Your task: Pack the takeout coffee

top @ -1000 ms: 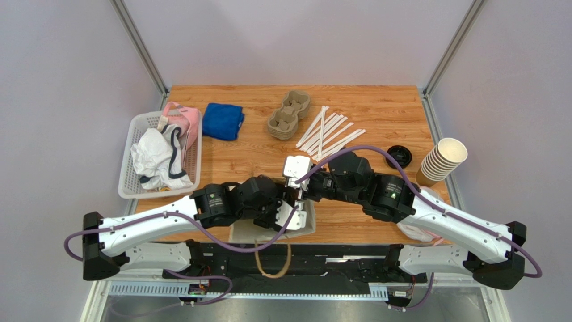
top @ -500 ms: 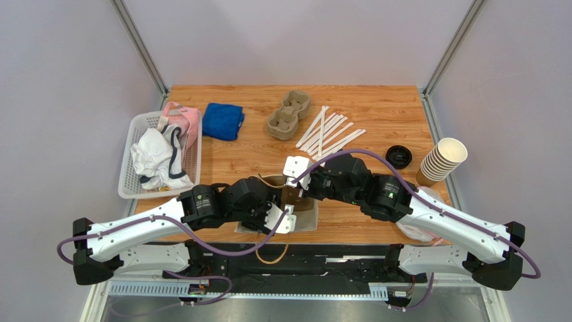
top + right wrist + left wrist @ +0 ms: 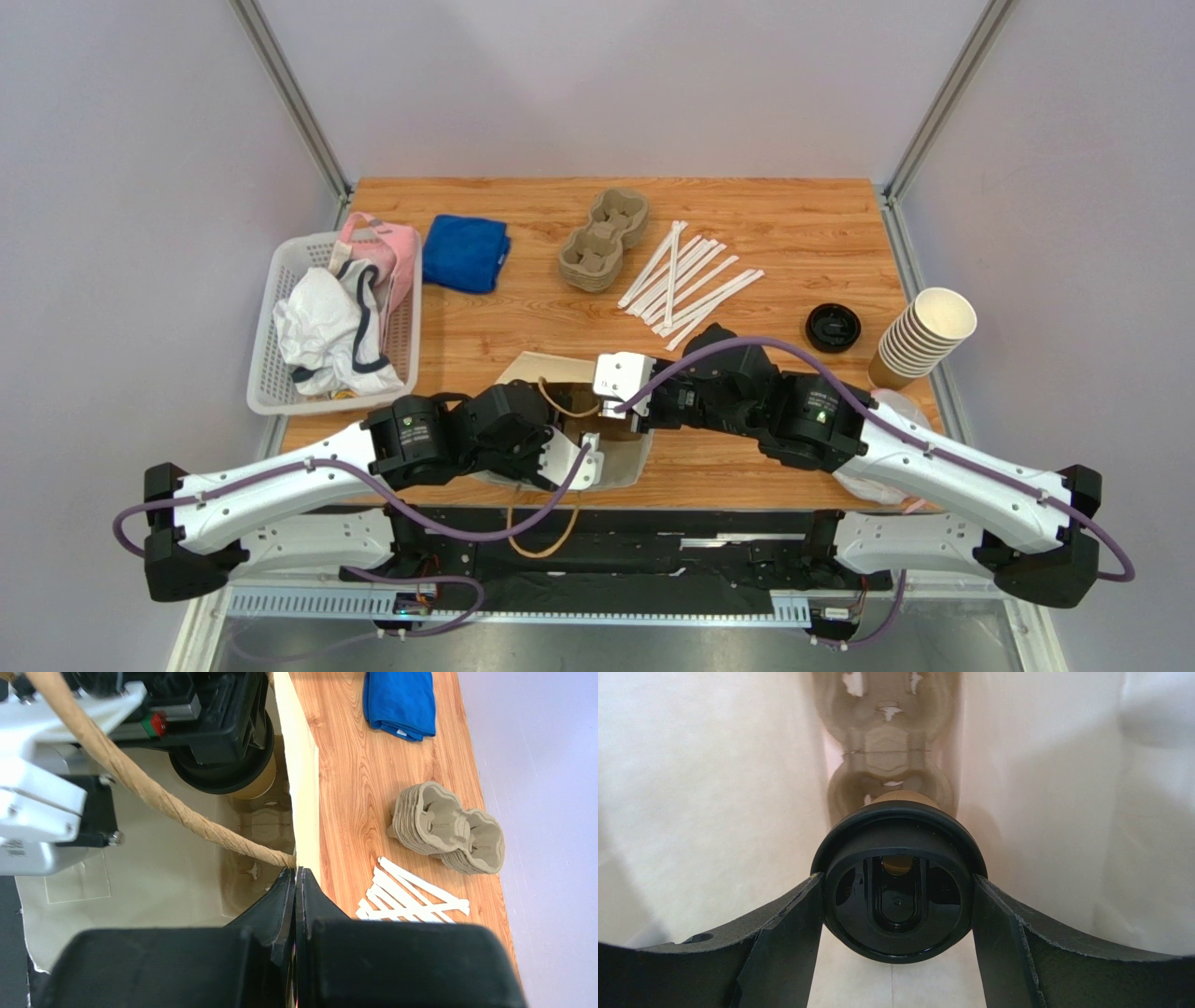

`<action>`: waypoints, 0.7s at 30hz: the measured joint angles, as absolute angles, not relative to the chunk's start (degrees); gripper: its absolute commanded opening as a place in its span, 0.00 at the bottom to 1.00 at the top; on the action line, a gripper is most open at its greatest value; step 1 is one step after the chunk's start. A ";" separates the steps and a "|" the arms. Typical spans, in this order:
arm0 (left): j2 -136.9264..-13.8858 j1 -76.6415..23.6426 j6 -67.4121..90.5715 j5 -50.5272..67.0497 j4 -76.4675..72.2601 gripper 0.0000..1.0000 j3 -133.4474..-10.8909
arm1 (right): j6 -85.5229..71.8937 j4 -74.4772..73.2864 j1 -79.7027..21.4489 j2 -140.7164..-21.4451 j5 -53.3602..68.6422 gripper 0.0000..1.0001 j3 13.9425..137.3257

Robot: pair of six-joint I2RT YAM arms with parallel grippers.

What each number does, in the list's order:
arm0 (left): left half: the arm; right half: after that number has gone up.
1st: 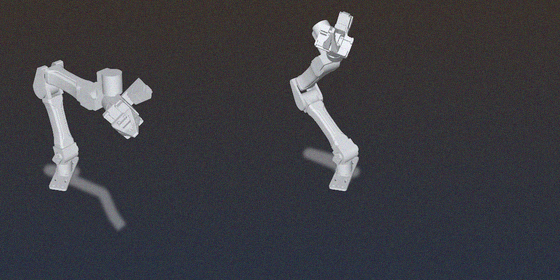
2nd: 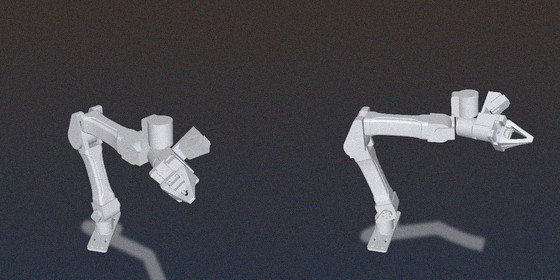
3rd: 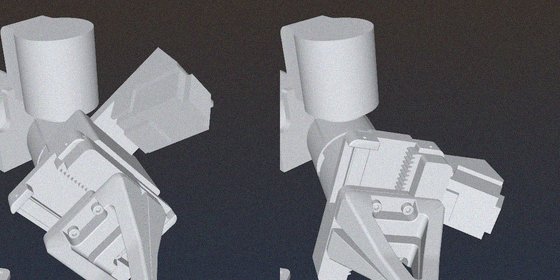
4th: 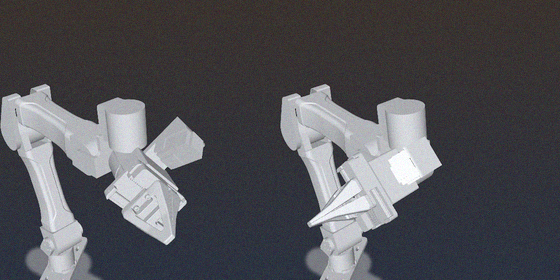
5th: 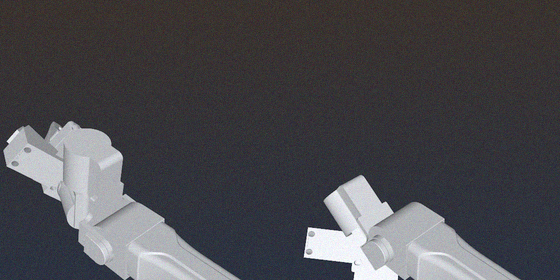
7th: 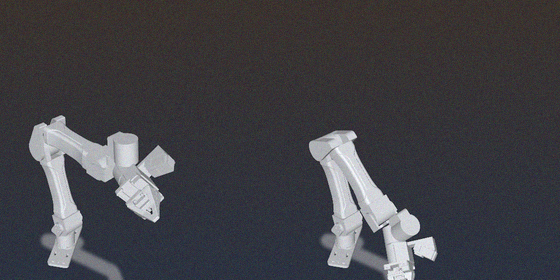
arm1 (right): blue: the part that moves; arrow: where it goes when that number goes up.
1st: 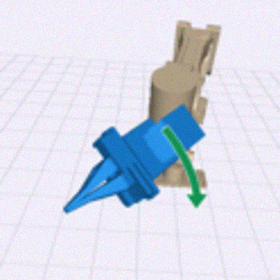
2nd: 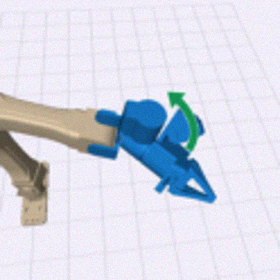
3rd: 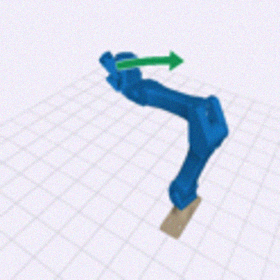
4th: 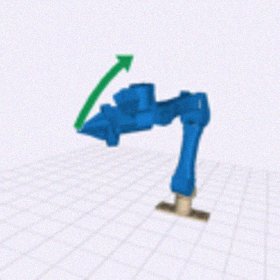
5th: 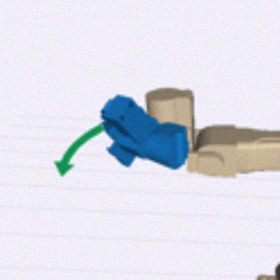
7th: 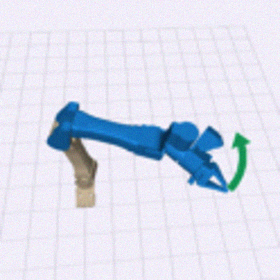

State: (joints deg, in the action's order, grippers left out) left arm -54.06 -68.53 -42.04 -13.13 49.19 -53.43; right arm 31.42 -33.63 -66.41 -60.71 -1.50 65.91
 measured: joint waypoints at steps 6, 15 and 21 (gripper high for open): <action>-54.54 -68.53 -43.72 -15.62 45.21 0.00 -49.12 | 32.01 -33.65 -66.70 -60.71 -0.82 0.00 65.91; -53.54 -67.72 -46.65 -16.29 39.97 0.00 -45.93 | 31.92 -33.65 -66.67 -61.52 0.10 0.00 65.91; -52.77 -64.25 -48.80 -13.39 38.48 0.00 -43.51 | 31.92 -33.95 -66.54 -61.93 0.14 0.00 65.91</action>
State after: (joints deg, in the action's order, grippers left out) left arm -52.77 -64.25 -48.80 -13.39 38.48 -43.51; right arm 31.92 -33.95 -66.54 -61.93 0.14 65.91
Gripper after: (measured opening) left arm 0.781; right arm 0.006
